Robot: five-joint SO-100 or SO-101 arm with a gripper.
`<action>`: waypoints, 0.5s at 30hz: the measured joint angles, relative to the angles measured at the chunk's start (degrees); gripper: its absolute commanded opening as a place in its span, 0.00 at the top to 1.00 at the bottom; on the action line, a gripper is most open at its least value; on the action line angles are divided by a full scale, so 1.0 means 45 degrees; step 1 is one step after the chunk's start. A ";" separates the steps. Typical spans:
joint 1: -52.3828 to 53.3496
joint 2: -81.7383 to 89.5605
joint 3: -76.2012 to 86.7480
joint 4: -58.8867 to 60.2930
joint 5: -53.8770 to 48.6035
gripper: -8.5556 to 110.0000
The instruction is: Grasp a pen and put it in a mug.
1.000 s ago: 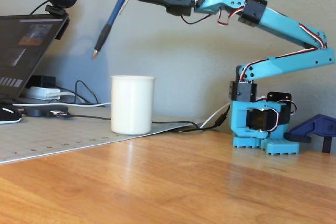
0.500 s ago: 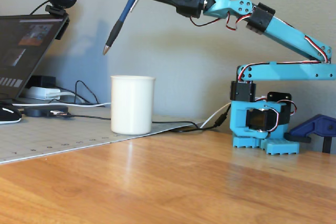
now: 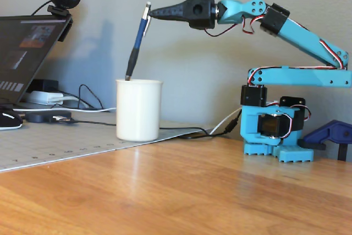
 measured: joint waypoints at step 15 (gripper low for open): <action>0.0000 0.0742 0.0000 0.2441 0.0000 0.93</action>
